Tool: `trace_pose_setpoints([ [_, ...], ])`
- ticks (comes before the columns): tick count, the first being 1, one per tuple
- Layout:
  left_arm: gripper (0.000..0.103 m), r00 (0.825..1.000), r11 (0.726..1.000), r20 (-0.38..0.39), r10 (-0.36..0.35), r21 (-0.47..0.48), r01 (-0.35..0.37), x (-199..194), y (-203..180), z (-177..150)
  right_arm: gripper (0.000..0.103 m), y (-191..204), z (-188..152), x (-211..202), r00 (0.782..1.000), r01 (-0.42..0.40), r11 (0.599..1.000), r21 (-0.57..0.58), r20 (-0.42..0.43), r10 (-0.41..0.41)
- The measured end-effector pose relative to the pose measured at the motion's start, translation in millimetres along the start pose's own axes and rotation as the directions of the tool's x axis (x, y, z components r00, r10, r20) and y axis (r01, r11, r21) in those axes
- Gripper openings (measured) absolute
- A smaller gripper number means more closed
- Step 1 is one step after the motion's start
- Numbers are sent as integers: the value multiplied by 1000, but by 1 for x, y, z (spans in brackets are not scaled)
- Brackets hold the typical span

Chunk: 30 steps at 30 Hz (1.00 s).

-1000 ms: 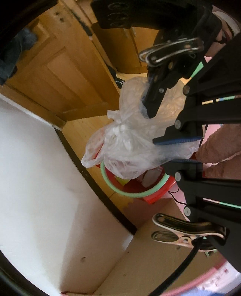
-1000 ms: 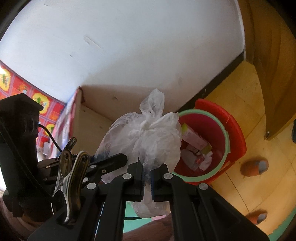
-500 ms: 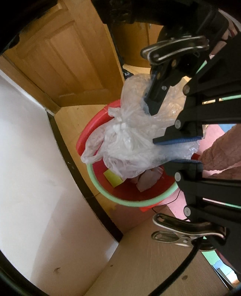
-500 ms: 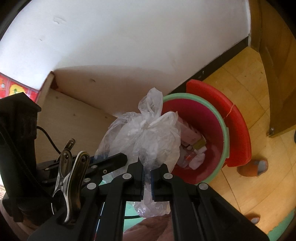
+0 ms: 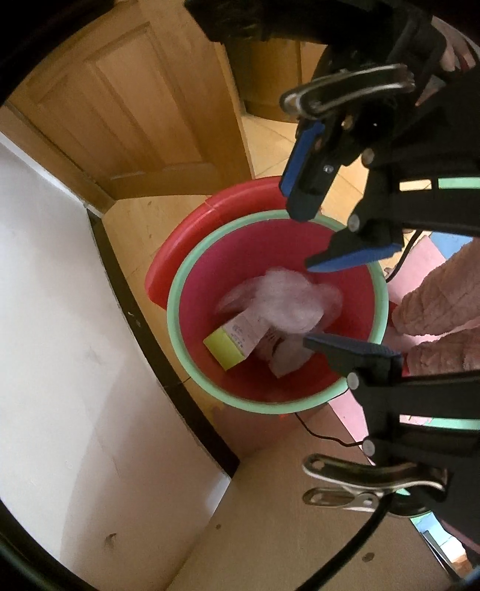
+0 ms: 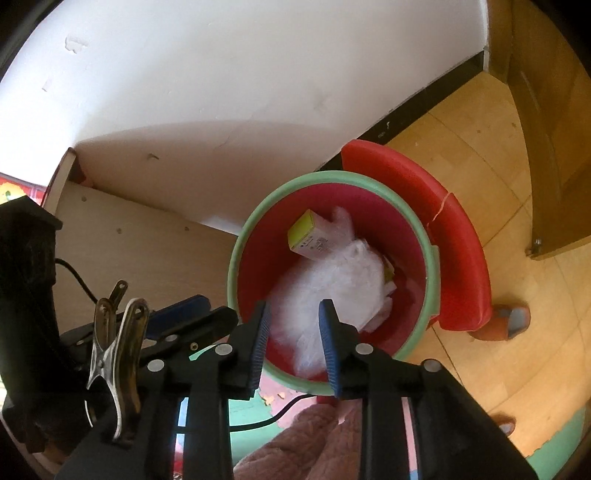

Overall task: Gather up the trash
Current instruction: 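Open both tools over the bucket to drop the clear bag inside, then move both empty tools back toward the bed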

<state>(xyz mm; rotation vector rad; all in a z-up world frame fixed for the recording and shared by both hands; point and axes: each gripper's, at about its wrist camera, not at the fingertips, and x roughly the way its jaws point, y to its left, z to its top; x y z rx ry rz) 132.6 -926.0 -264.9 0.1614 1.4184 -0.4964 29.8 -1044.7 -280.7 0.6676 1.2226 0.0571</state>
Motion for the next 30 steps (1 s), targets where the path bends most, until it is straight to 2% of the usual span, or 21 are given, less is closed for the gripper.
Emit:
trace_pose_setpoints([
  [17,36,998,999,60,15,-29,-13,-37,-4,-8,30,15,-13,-35,999,-14,1000,-24,42,15],
  [30,36,990,1000,141,-27,14,25,-103,-9,-31,30,43,-36,-83,993,-25,999,-44,113,30],
])
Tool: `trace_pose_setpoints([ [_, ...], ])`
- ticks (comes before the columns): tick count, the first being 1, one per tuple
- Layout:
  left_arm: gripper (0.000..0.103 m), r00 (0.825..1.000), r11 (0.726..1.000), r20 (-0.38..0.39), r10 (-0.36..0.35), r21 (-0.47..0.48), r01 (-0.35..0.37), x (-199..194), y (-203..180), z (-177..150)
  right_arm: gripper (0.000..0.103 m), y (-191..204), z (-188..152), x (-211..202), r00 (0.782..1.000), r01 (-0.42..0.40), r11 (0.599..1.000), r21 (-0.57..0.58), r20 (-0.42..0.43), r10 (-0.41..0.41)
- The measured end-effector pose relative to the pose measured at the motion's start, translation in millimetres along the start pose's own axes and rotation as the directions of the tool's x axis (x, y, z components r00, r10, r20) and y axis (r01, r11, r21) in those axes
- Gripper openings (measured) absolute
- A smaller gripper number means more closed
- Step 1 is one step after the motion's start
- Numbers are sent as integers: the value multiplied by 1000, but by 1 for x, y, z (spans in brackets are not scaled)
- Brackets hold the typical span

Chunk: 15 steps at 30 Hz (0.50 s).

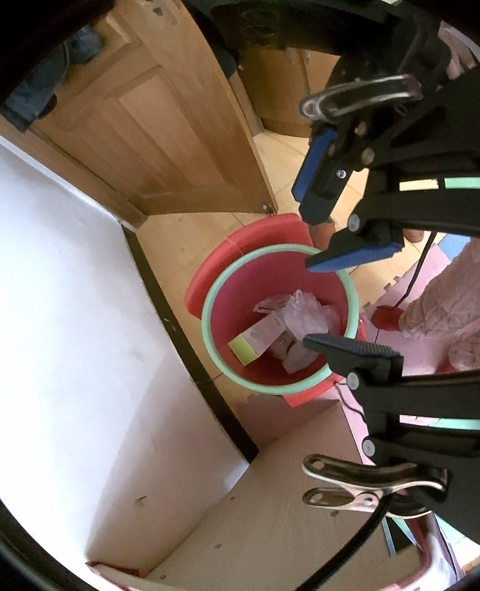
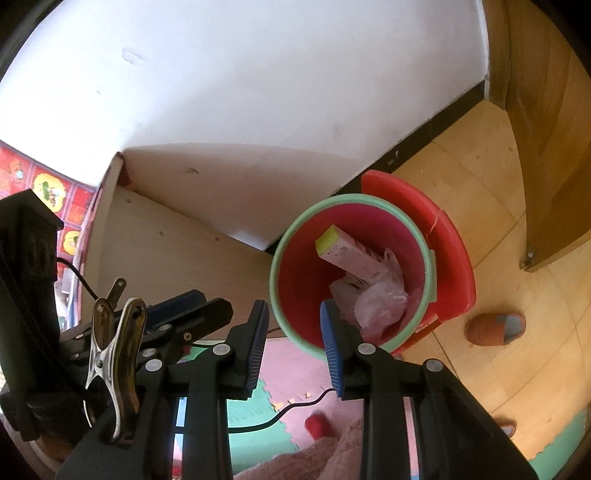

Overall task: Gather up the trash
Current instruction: 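Move both empty tools back toward the bed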

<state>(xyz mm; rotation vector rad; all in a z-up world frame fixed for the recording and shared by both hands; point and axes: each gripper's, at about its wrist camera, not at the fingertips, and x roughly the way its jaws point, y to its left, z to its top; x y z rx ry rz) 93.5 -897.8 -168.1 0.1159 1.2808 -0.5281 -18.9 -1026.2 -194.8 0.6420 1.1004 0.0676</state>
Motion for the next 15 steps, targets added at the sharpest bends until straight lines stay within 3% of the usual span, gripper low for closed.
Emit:
trace_pose_setpoints([
  [15,36,997,998,72,-26,59,22,-95,7,-34,30,73,-30,-75,987,-11,999,-43,160,18],
])
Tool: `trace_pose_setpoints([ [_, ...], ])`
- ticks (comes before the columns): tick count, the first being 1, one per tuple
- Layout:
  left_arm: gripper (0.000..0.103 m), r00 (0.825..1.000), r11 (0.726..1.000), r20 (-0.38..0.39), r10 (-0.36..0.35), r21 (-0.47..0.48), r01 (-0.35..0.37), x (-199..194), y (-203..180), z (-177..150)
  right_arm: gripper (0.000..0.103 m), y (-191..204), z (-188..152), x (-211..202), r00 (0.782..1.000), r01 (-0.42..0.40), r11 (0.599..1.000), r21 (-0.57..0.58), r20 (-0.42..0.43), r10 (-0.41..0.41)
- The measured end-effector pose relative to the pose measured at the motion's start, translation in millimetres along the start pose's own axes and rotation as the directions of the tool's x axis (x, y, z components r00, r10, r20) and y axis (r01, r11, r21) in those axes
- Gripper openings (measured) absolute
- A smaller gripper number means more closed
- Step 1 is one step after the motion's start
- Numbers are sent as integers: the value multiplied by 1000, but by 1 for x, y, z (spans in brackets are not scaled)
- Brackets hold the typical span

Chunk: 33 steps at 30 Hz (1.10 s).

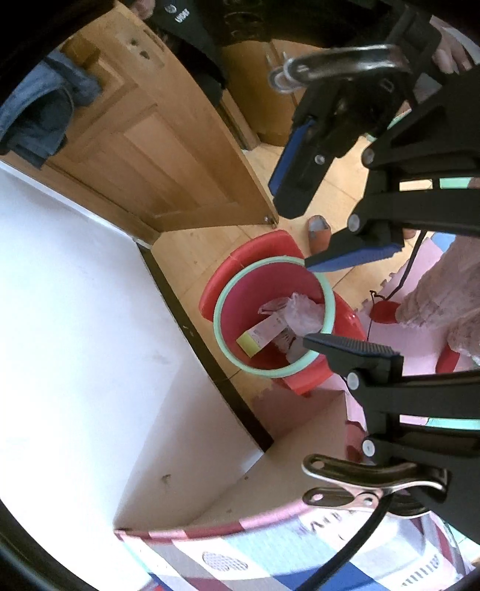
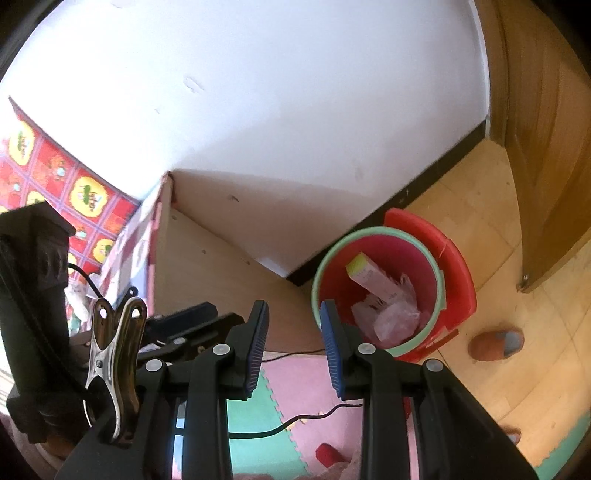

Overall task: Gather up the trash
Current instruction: 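Move both empty tools back toward the bed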

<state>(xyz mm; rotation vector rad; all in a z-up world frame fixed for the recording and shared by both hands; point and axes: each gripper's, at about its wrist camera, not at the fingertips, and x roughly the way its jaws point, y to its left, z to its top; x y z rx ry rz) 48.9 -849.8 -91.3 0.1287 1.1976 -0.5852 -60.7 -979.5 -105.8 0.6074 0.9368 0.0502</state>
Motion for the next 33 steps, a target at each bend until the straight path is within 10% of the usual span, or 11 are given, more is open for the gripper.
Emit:
trace_pose_setpoints([
  [19,36,989,989,120,90,-125,-75,-128,70,-74,30,129,-53,-66,994,-67,982,-178,68,80],
  [33,36,955,930,186,230,-330,-160,-214,161,-145,30,241,-99,-56,979,-192,912,-363,-9,203],
])
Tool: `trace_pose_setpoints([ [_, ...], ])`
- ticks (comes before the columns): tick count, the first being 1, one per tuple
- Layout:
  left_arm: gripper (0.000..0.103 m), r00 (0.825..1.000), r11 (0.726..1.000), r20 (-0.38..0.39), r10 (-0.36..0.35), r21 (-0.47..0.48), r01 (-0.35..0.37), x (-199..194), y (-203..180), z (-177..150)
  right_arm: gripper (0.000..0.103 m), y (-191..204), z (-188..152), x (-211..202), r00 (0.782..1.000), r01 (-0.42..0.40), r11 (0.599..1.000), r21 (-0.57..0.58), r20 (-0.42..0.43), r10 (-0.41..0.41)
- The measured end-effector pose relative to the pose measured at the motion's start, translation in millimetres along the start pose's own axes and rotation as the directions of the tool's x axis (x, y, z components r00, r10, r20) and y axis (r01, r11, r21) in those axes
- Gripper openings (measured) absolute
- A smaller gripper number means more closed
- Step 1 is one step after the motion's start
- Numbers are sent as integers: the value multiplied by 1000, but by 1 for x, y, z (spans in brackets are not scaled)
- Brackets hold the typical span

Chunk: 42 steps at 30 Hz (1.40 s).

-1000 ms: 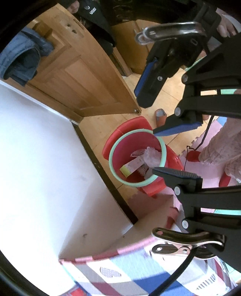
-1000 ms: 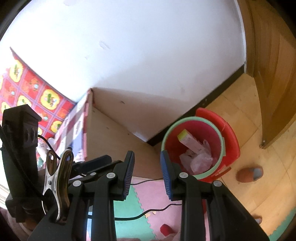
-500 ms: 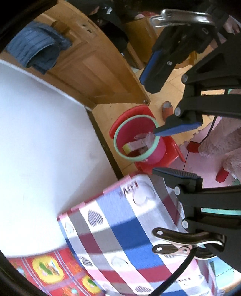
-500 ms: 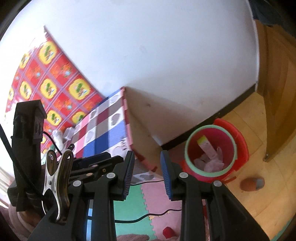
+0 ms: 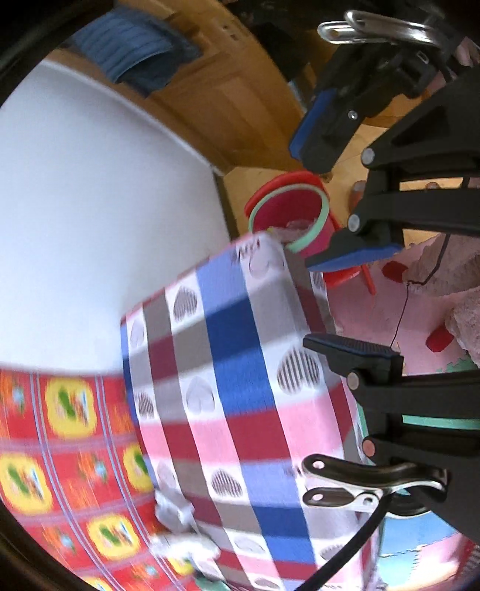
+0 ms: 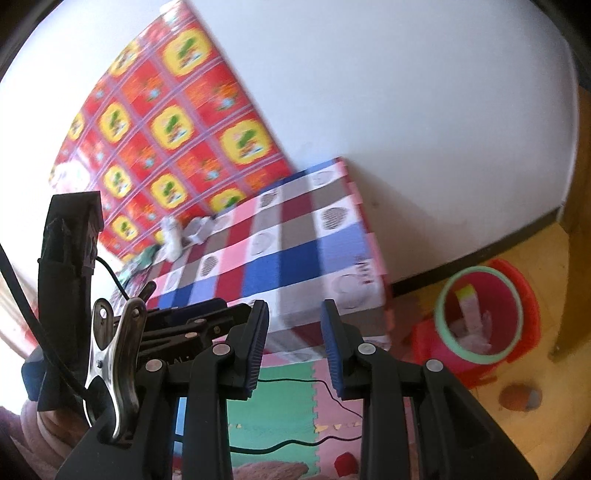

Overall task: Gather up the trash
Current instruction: 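Move both empty tools back toward the bed, then lower both tools toward the white printed plastic bag on the bed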

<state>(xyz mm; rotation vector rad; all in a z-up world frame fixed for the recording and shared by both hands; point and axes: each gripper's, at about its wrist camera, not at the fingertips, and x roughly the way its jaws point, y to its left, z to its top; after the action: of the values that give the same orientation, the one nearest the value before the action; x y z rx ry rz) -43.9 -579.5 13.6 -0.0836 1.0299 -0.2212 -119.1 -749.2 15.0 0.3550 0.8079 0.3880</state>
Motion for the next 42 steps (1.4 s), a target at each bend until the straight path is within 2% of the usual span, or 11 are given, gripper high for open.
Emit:
trace_pose_setpoints([
  [9,36,995,984,26,100,-148,-95,-34,90,-20,31,72,-7,42,995,-92,992,-89,-59,87],
  [19,36,979,935,35,199,-304,-180,-50,172,-25,31,131,8,95,975,-195,964,-182,-143,171],
  [26,36,970,910,44,239,-359,-208,-43,218,0,31,154,29,138,963,-245,946,-211,-170,211],
  [32,36,965,899,46,258,-378,-222,-23,255,36,31,168,58,173,959,-264,936,-234,-167,229],
  [42,36,965,882,25,263,-412,-230,7,290,77,31,176,97,231,949,-280,932,-231,-215,232],
])
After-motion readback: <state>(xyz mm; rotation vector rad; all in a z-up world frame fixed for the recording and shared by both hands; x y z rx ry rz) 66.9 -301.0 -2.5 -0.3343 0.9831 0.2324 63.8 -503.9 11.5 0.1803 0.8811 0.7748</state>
